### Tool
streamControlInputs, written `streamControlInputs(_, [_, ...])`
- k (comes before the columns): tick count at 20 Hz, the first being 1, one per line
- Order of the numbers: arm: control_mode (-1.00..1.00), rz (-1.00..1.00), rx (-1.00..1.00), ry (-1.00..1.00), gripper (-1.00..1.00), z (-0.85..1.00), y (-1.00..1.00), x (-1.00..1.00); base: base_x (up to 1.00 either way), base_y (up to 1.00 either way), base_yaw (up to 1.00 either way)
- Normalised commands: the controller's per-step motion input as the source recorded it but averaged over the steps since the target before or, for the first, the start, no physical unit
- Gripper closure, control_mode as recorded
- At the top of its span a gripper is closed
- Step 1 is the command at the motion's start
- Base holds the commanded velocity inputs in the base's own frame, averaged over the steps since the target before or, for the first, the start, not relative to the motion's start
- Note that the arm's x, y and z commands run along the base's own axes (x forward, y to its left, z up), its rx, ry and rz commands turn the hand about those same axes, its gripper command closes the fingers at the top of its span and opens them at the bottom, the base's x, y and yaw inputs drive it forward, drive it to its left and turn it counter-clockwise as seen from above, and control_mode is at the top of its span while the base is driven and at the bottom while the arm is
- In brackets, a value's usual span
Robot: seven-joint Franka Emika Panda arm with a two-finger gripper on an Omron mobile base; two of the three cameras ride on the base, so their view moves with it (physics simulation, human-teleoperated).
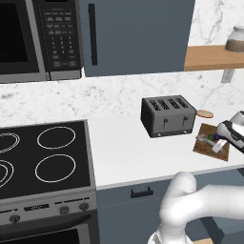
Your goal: Place the appropriate cutting tool for cutting the eggplant skin on the cutting board.
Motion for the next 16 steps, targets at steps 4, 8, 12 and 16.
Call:
streamControlInputs(4, [-1.00,0.00,0.00,0.02,-1.00,-0.32,0.02,0.00,0.00,0.00,0.00])
streamControlInputs(8, [-1.00,0.00,0.00,0.00,-1.00,-0.15,0.00,0.00,0.00,0.00,0.00])
streamControlInputs(12, [-1.00,0.00,0.00,0.00,-1.00,0.00,0.00,-0.03,0.00,0.00,0.00])
streamControlInputs(16, [-1.00,0.00,0.00,0.00,-1.00,0.08,0.00,-0.37,0.00,0.00,0.00])
